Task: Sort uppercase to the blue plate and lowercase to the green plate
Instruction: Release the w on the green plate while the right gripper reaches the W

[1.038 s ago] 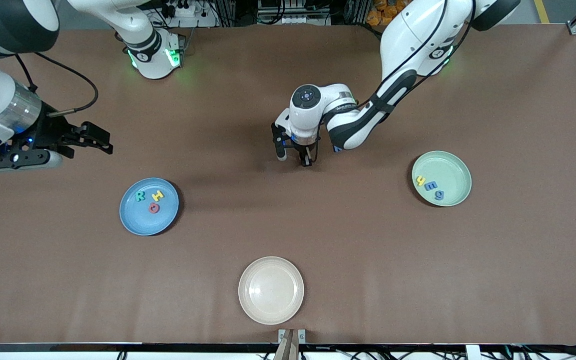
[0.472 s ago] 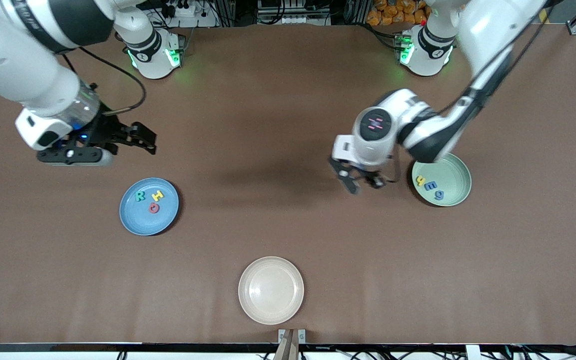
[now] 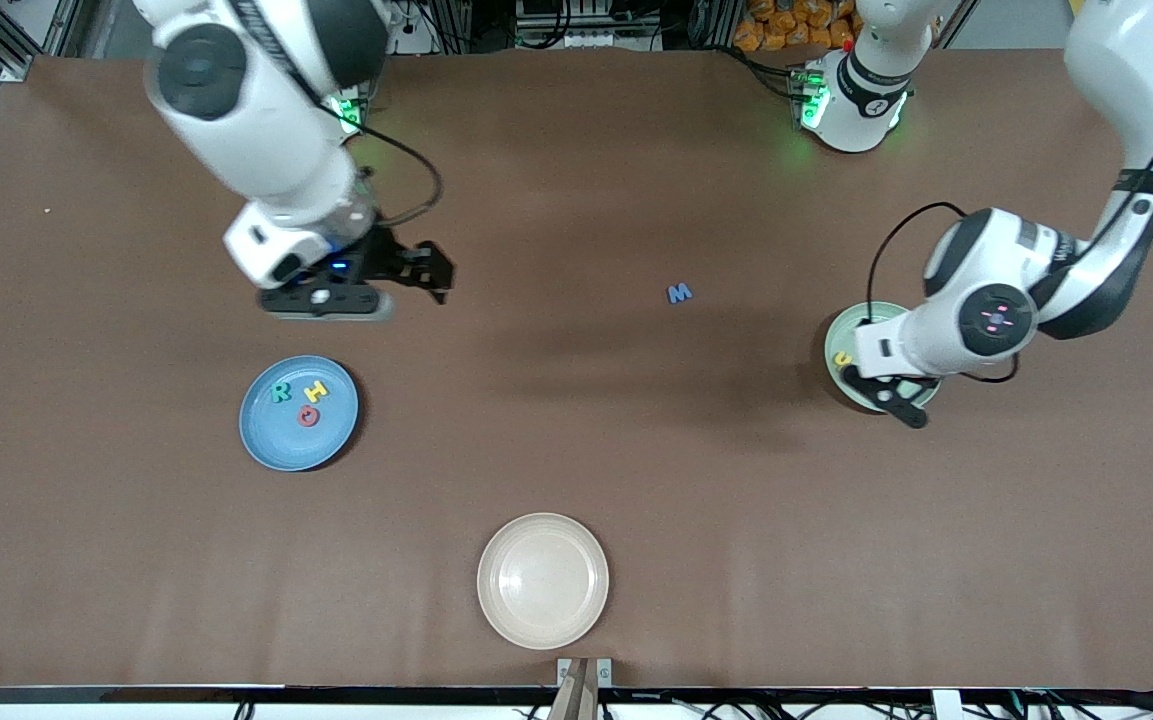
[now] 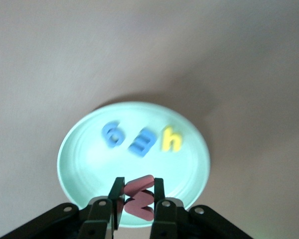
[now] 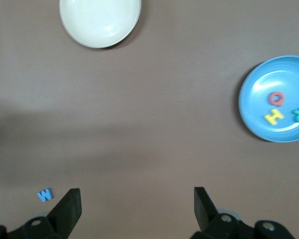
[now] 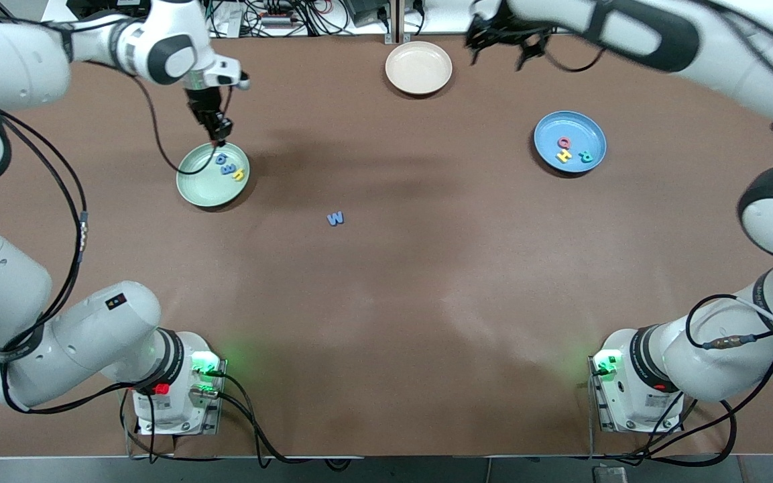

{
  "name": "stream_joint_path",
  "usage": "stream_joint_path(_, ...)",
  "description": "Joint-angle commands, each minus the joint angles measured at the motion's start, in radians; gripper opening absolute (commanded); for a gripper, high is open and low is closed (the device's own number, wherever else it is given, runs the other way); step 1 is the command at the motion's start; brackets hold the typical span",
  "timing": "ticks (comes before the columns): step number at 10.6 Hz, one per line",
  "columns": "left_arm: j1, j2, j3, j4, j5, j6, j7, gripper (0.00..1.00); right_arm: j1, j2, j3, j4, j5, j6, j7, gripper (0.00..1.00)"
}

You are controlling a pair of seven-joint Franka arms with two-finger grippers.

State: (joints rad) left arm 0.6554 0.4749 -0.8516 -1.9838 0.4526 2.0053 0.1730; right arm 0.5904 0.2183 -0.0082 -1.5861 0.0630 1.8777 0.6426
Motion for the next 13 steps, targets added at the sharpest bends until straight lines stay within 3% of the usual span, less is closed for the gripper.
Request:
stream_joint_path(1,0.076,-0.001,-0.017,-0.058,-0.032,0.077,0.010,0.00,0.098,0.171,0.014,0.165,-0.060,-0.011,0.077,1.00)
stream_joint_path(3,0.092,0.024,-0.012,-0.058,-0.035,0.102,-0.006,0.00,0.193,0.281,0.013,0.211,-0.064,0.068,0.042,1.00)
stream_joint_path(4,0.096,0.036,-0.008,-0.058,-0.038,0.119,-0.006,0.12,0.215,0.323,0.014,0.219,-0.063,0.137,0.037,1.00)
stream_joint_path(5,0.102,0.045,-0.006,-0.058,-0.038,0.131,-0.006,0.39,0.244,0.369,0.016,0.230,-0.063,0.199,0.032,1.00)
stream_joint_path(6,0.105,0.047,0.002,-0.053,-0.038,0.132,-0.006,0.99,0.259,0.419,0.016,0.262,-0.061,0.237,0.022,1.00)
stream_joint_path(9,0.136,0.012,0.002,-0.009,-0.043,0.130,-0.001,1.00,0.325,0.559,0.033,0.369,-0.064,0.254,0.011,1.00)
stream_joint_path(13,0.159,-0.185,-0.006,0.095,-0.234,0.116,-0.047,1.00,0.417,0.688,0.027,0.443,-0.068,0.325,0.144,1.00)
